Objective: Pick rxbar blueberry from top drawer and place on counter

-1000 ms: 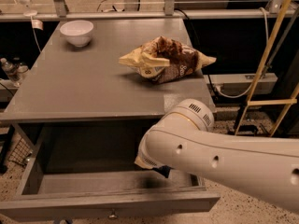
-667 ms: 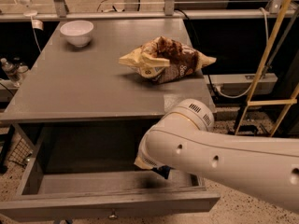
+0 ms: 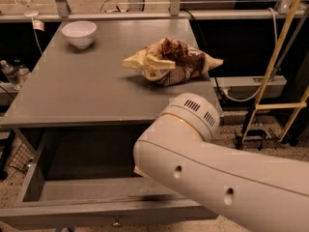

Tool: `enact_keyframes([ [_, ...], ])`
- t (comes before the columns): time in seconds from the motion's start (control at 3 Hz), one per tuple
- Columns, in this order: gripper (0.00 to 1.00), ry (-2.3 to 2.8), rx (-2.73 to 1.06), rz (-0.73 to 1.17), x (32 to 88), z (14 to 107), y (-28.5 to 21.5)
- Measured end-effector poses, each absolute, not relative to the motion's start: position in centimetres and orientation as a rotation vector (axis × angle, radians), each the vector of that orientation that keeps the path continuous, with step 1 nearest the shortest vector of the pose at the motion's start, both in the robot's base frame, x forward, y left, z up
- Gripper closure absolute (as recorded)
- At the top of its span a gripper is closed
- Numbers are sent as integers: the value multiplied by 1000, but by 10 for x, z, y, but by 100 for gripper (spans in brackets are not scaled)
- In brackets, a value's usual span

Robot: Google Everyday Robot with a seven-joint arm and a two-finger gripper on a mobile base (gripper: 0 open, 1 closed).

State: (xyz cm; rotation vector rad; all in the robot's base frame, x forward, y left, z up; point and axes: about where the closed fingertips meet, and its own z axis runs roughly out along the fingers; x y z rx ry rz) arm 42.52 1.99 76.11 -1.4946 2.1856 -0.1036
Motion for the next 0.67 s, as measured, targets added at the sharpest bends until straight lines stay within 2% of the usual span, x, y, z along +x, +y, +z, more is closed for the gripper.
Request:
enact_keyframes([
  [0.67,100,2121,-1600,-241,434,823,41],
])
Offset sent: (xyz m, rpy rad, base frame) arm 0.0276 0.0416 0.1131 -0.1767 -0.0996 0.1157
